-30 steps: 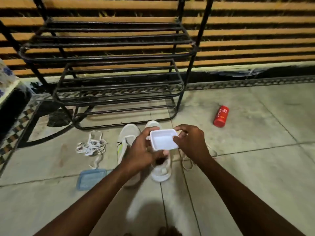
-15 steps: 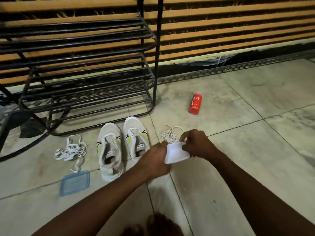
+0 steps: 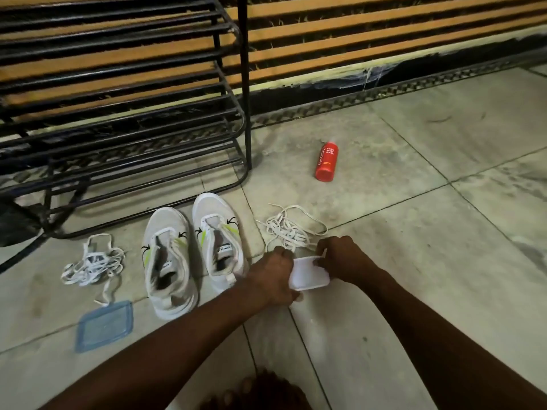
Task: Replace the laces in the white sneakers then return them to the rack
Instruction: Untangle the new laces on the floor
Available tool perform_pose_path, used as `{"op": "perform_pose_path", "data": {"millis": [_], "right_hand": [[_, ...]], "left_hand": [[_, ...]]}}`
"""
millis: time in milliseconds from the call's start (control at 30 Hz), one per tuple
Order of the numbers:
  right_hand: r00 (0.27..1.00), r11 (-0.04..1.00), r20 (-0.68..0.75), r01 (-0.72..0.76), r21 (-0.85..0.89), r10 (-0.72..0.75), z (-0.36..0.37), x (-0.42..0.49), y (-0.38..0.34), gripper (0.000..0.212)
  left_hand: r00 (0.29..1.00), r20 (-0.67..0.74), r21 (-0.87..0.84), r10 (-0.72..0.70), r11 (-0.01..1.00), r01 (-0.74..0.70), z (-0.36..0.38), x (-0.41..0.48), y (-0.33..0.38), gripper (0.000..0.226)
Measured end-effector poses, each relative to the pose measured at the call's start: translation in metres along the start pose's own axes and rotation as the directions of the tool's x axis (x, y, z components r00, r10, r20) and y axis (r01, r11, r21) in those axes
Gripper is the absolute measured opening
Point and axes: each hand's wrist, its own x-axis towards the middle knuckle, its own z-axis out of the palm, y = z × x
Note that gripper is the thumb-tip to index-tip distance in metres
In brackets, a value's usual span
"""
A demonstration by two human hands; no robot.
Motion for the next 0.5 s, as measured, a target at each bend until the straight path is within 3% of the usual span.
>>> {"op": "perform_pose_path", "data": {"millis": [67, 167, 267, 400, 500], "right_hand": [[1.0, 1.0, -0.001, -0.006, 0.029, 0.006, -0.003, 0.005, 0.005, 0.016], [0.995, 0.998, -0.097, -0.013, 0.062, 0.019, -0.007, 0.011, 0.008, 0.013], [0.974, 0.996, -0.212, 0.09, 0.03, -0.081, -0.005, 0.019, 0.005, 0.036], [0.982, 0.985, -0.136, 0.145, 0.089, -0.132, -0.004, 0.039, -0.005, 0.066], [0.975, 0.976, -0.035, 0.218, -0.02, -0.219, 0.003, 0.054, -0.015, 0.046]], "left_hand": [[1.0, -0.024, -0.032, -0.007, 0.999, 0.006, -0.01, 0.005, -0.006, 0.095], [0.991, -0.128, -0.062, -0.027, 0.998, 0.019, -0.032, 0.015, -0.017, 0.074], [0.972, -0.234, 0.028, -0.006, 1.0, 0.013, -0.05, 0.03, -0.022, 0.051], [0.998, -0.051, 0.22, 0.047, 0.975, -0.035, -0.058, 0.058, -0.028, 0.081], [0.998, 0.05, 0.185, 0.041, 0.981, -0.049, -0.056, 0.075, -0.027, 0.082]]}}
